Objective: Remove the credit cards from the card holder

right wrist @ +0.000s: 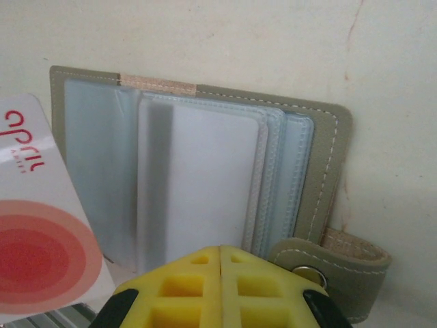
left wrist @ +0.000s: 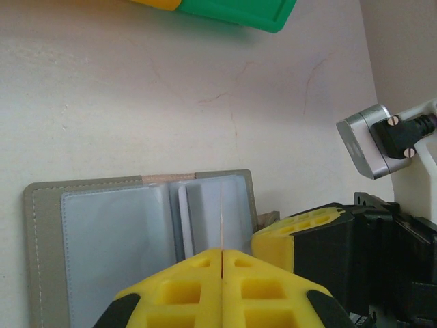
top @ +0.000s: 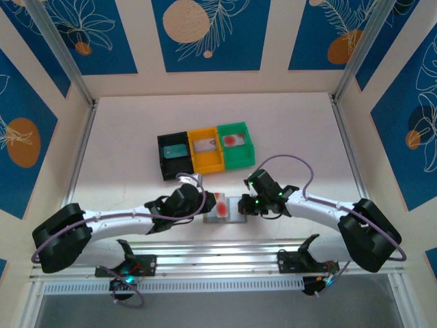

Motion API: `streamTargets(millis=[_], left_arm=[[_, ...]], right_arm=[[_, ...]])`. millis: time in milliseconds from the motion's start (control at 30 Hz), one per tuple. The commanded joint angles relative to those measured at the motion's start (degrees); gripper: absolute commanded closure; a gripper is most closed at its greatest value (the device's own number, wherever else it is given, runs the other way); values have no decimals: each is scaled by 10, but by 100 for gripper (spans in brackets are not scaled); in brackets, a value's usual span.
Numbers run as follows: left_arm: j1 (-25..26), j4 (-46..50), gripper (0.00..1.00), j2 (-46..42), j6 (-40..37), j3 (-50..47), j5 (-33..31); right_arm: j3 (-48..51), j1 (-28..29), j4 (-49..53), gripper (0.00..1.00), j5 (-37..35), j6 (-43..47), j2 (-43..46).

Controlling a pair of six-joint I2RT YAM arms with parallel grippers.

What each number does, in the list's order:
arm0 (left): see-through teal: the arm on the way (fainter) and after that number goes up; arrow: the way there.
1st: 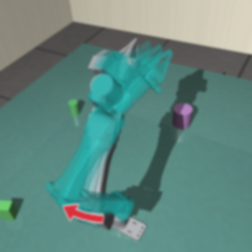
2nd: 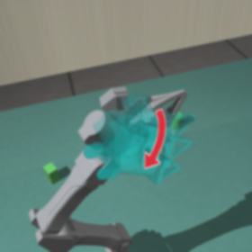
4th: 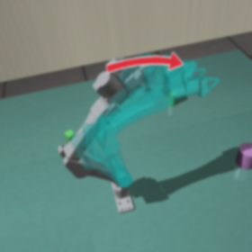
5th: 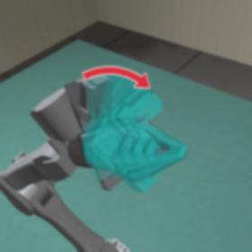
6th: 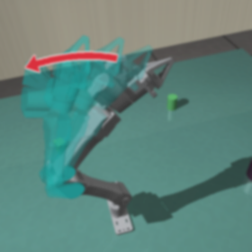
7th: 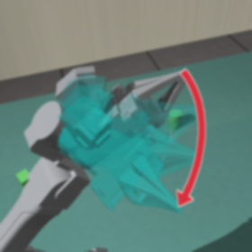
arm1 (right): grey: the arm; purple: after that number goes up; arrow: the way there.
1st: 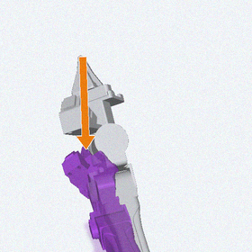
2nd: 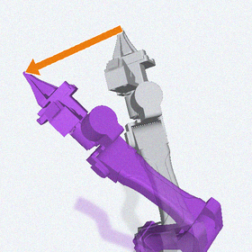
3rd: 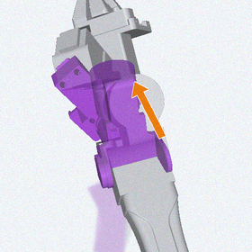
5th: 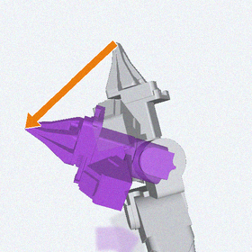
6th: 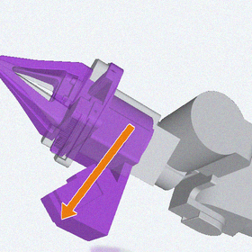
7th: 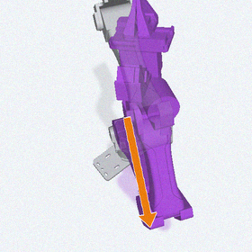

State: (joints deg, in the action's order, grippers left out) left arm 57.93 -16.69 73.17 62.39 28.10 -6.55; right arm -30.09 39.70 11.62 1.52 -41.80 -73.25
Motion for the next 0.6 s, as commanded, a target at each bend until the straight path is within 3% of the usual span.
streamTargets(millis=[0, 200, 400, 567], left_arm=[[7, 18, 100, -18, -19, -5, -14], [7, 27, 100, -35, -22, -6, -11], [7, 4, 100, -39, -31, -4, 16], [7, -32, 100, -44, -36, -12, 33]], right_arm=[[6, -3, 10, 100, 8, 14, 26], [14, -5, 10, 88, 12, 22, 100], [35, -10, 17, 48, 3, 25, 198], [67, -15, 10, 30, -2, 19, 278]])
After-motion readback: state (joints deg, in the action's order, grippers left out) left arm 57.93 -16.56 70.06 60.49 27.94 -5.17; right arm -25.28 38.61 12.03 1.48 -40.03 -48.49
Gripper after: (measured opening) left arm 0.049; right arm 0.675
